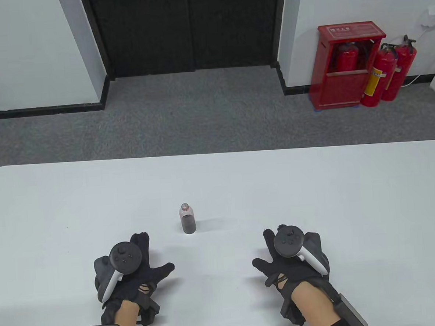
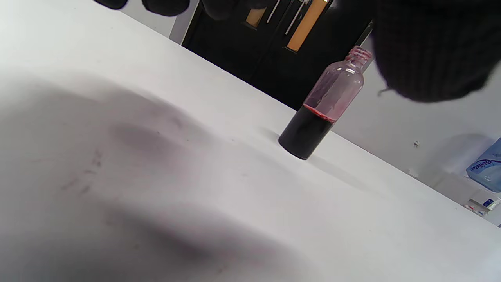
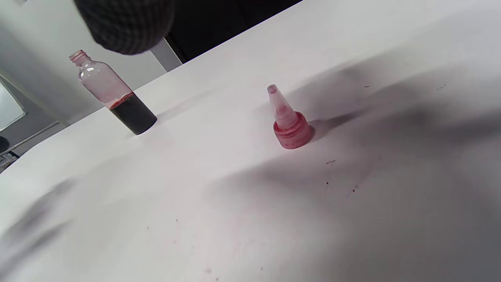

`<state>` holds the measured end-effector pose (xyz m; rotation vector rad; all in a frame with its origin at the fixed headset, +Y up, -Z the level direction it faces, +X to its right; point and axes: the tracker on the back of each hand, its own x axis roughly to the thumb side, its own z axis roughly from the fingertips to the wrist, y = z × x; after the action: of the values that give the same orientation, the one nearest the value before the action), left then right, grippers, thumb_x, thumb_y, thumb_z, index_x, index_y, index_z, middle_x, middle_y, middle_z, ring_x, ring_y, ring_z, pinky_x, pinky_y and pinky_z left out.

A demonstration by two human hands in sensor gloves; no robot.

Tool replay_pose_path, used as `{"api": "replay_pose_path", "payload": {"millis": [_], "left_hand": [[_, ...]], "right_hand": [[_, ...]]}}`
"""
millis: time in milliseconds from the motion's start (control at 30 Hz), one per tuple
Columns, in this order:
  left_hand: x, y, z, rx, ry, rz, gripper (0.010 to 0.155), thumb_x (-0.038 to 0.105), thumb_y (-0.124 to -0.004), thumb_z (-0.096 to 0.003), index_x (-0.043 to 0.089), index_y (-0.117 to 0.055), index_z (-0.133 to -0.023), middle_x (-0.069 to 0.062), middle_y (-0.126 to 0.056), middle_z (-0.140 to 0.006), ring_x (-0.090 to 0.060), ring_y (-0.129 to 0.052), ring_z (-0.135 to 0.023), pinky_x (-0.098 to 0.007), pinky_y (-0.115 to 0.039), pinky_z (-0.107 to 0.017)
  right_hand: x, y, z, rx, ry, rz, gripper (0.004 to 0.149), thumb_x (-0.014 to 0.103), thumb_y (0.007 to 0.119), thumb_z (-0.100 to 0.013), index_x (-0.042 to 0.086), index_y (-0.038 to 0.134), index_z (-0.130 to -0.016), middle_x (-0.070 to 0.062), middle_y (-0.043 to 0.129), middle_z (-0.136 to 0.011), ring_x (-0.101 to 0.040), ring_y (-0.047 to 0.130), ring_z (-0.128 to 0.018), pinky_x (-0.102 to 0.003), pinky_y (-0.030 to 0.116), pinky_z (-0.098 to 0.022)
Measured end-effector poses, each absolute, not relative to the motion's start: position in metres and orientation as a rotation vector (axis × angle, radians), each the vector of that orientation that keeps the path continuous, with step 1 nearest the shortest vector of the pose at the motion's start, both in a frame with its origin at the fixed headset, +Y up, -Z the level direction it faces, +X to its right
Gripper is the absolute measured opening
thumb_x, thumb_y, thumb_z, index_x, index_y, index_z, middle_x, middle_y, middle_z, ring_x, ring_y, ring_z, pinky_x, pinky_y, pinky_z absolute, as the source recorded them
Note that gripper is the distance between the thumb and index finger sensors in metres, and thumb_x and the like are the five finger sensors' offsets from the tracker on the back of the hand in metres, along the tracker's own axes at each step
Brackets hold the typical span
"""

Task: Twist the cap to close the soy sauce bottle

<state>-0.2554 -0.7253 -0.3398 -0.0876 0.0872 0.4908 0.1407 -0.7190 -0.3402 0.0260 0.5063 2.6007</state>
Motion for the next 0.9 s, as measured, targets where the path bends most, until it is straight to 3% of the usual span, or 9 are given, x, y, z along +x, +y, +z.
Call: {"api": "replay_pose_path", "payload": {"millis": [900], "left_hand": [[-0.2532, -0.7278, -0.3419, -0.101, 0.066, 0.483, 0.111, 0.069, -0.09, -0.0298, 0.024, -0.032, -0.113, -0.005, -0.037, -0.124, -0.046, -0.043, -0.114, -0.066, -0.045, -0.073]], "right_hand": [[0.1425, -0.7214, -0.3396, 0.007, 0.54, 2.578, 0.09, 0.06, 0.069, -0.043, 0.028, 0.021, -0.112, -0.016, 0.004, -0.12, -0.05, 0.008, -0.106, -0.073, 0.036, -0.067]]}}
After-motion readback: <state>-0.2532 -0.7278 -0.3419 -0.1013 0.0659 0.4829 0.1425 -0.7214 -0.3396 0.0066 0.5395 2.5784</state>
